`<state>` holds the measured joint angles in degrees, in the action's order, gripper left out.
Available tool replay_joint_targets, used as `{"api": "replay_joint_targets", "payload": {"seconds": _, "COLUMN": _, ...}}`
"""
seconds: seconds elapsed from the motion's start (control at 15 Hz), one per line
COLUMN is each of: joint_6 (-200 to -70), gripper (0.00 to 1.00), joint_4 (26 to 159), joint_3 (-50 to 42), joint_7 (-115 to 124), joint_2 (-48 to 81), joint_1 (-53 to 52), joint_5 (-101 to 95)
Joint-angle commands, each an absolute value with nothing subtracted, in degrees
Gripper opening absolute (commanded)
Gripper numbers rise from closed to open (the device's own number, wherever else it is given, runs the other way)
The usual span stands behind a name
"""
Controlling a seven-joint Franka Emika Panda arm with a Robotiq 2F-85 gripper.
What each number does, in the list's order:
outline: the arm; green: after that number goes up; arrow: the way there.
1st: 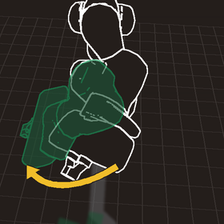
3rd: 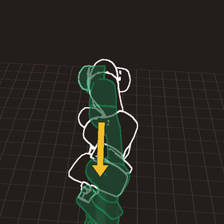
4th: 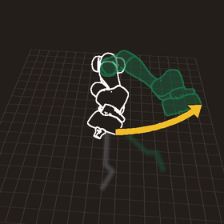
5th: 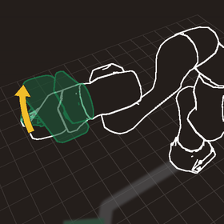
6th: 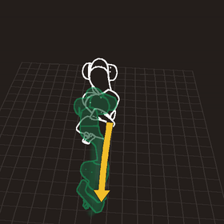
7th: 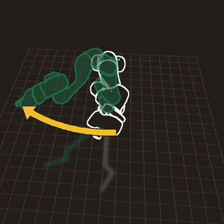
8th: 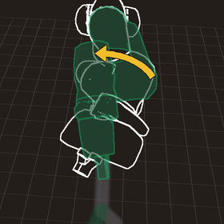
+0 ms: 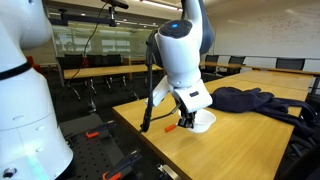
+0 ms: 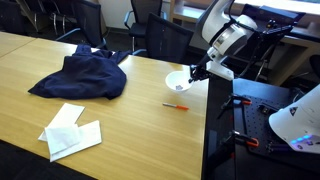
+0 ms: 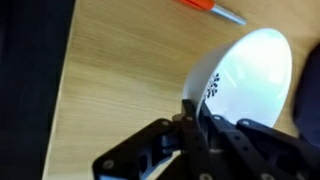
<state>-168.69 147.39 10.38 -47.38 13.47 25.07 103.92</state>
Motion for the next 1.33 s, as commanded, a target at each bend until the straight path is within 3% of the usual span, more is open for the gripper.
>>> {"api": "replay_joint_targets", "payload": {"seconds": 0.0, "joint_6": -168.29, "gripper": 0.02, "joint_4": 146.06, "joint_3": 10.14, "joint_7": -50.60, "joint_2": 14.90, "joint_1": 24.92, "joint_5": 105.28}}
{"api": "replay_joint_targets", "payload": {"seconds": 1.27, "joint_6": -164.79, "gripper": 0.02, "joint_4": 129.22, "joint_3": 9.36, "joint_7": -45.53, "joint_2": 29.74, "joint_1": 26.55, "joint_5": 102.96}}
